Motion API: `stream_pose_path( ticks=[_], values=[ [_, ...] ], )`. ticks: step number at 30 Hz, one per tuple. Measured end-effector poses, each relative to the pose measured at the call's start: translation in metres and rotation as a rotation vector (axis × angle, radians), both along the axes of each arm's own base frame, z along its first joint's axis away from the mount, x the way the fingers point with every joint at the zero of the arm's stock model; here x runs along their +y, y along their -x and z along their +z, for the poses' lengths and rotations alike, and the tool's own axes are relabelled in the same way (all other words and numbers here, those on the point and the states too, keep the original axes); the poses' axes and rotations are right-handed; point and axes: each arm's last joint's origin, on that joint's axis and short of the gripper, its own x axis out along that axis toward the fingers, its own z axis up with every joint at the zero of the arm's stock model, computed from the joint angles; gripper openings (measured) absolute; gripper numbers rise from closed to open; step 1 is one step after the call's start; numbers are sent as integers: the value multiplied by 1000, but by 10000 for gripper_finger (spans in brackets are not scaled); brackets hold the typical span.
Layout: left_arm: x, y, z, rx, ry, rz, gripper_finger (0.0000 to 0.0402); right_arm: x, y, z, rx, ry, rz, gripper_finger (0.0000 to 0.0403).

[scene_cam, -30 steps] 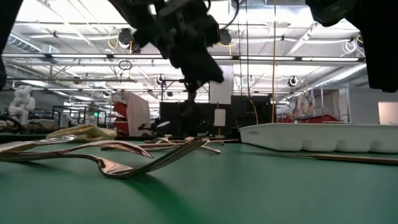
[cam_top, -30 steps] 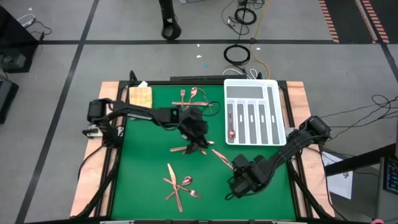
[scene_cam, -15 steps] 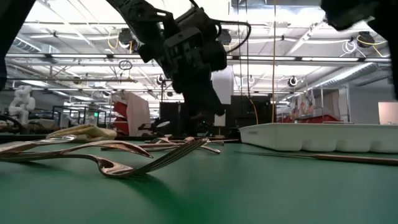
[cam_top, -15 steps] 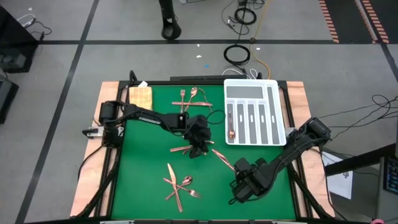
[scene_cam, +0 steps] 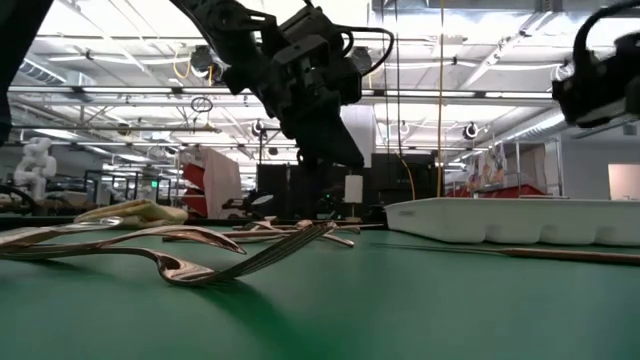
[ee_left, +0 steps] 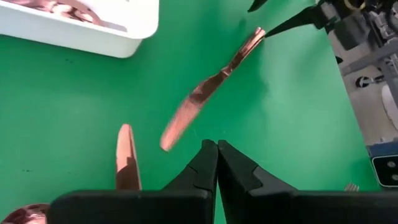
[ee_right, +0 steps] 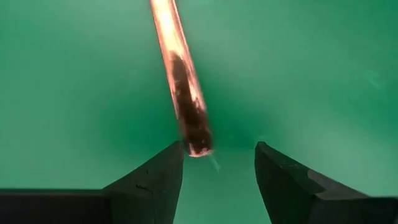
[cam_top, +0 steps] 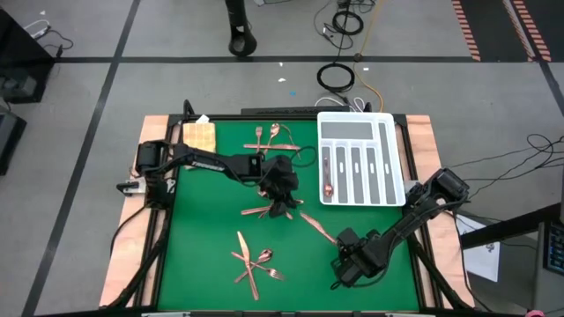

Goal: Sort silverware
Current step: Put the bottom right gold table knife into the silverware organizer

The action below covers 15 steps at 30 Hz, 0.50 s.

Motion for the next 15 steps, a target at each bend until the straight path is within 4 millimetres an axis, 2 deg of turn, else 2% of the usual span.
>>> stream_pose_path(
  ticks=[3, 6, 9, 13, 15],
  values=[
    [0, 0, 0, 4, 0, 0, 15, -1, 1, -7, -21, -34, 6, 192],
    [0, 0, 0, 3, 0, -1, 15, -1, 2, -14, -36, -72, 17, 170],
    [0, 0, 0, 2, -1, 0, 15, -2, 4, -17, -38, -74, -6, 120],
    [0, 0, 0, 7, -2, 2, 15, -1, 2, -17, -52, -94, -10, 24],
    [0, 0, 0, 6, -2, 2, 15, -1, 1, -18, -57, -100, -16, 11]
  ],
)
